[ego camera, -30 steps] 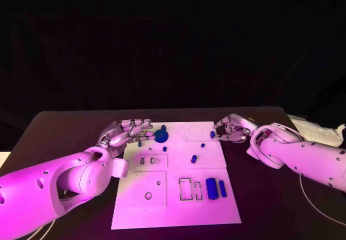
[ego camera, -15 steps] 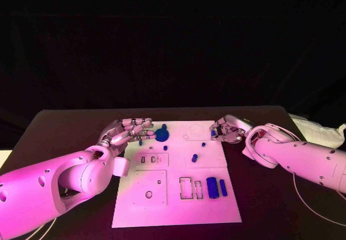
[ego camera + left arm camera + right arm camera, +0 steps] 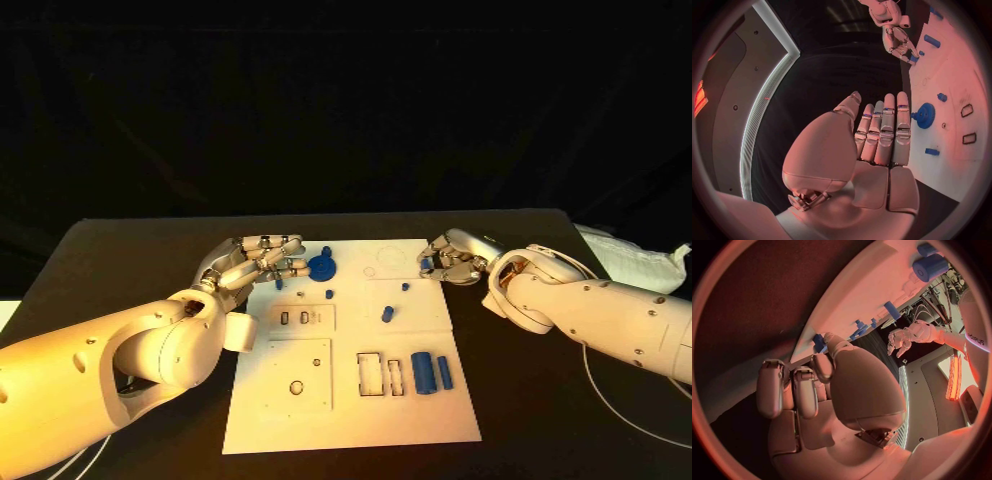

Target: Assemble the parts on the task board

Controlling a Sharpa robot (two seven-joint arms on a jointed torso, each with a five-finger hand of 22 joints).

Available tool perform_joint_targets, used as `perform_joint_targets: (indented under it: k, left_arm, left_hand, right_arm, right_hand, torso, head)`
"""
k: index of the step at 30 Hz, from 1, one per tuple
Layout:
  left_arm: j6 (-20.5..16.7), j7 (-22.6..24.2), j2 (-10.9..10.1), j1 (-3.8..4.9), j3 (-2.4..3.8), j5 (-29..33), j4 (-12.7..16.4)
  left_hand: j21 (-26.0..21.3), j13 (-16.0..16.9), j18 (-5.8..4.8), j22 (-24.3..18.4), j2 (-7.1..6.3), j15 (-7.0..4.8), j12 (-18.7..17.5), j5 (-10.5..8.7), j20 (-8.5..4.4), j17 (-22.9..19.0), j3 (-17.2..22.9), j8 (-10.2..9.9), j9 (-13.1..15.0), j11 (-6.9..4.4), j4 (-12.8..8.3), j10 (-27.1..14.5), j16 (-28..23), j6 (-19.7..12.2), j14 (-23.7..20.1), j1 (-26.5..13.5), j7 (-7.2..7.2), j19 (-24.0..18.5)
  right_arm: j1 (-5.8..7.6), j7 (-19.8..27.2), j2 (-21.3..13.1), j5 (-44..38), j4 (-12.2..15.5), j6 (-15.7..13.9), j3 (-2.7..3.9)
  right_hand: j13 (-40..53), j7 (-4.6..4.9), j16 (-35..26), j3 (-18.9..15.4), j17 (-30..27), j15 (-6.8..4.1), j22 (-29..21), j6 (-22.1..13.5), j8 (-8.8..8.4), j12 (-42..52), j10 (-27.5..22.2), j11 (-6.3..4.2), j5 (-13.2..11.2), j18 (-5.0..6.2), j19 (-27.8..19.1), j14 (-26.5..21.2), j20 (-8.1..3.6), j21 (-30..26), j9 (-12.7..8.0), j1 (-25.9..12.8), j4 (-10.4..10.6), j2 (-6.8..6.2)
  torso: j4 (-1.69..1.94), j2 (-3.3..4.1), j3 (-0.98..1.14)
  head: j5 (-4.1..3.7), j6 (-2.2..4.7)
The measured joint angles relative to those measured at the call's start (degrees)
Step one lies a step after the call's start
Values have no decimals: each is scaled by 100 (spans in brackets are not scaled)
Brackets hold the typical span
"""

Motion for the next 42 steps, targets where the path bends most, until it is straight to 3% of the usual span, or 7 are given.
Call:
perform_joint_targets:
  k: [7,19,25,32,38,42]
  left_arm:
    - [2,-7,-3,0,-1,0,3]
    - [3,-14,-5,-1,-1,0,2]
    - [3,-17,-4,0,0,0,-5]
    - [4,-19,3,-1,-1,3,-35]
    - [4,-20,8,-1,-1,60,-85]
    - [4,-20,6,0,-1,100,-135]
  left_hand:
    - [0,0,0,0,0,0,0,0,0,0,0,0,0,0,0,0,0,0,0,0,0,0]
    - [0,0,0,0,0,21,-20,0,21,8,15,0,0,0,-15,0,-23,-21,21,0,21,21]
    - [0,0,0,0,0,20,-20,0,21,8,16,0,0,0,-15,0,-23,-21,21,0,21,21]
    - [0,0,0,0,0,21,-20,0,21,7,15,0,0,0,-15,0,-23,-21,20,0,21,21]
    - [0,0,0,0,0,20,-20,0,21,7,15,-21,0,0,-15,0,-23,-21,21,0,21,21]
    - [0,0,0,0,0,20,-20,0,21,7,15,-21,0,0,-15,0,-22,-21,21,0,21,21]
  right_arm:
    - [11,1,19,-7,-24,28,14]
    - [13,-66,6,-25,54,-37,16]
    - [50,-228,-61,89,518,-129,15]
    - [205,-617,51,228,1147,-274,21]
    - [242,-1006,362,228,1461,-335,18]
    - [189,-1225,548,189,1719,-329,15]
  right_hand:
    - [23,-105,0,97,0,-75,10,263,91,-1,28,-92,-275,1,11,-10,-55,0,10,20,-97,91]
    - [19,-95,0,151,-1,-136,4,278,213,-11,26,-161,-412,1,6,10,-116,0,32,47,-199,272]
    - [-115,-95,0,175,4,-157,-16,278,216,-183,-8,-198,-468,1,-2,-10,-124,0,32,39,-240,325]
    - [-263,-95,0,167,3,-157,-36,278,217,-396,-65,-221,-491,0,-22,-11,-144,0,31,-28,-247,392]
    - [-330,-95,0,184,3,-157,-46,278,217,-492,-105,-223,-503,0,-22,-11,-144,0,31,-49,-266,413]
    - [-376,-95,0,204,3,-157,-47,278,215,-553,-139,-212,-513,0,-23,-11,-144,0,31,-49,-286,413]
  torso:
    - [2,0,3]
    - [3,2,9]
    - [7,-1,6]
    - [13,-5,-2]
    - [40,-5,-12]
    - [75,-4,-23]
  head:
    - [-5,-14]
    - [-2,-28]
    - [1,-21]
    - [31,-18]
    - [80,-36]
    - [127,-38]
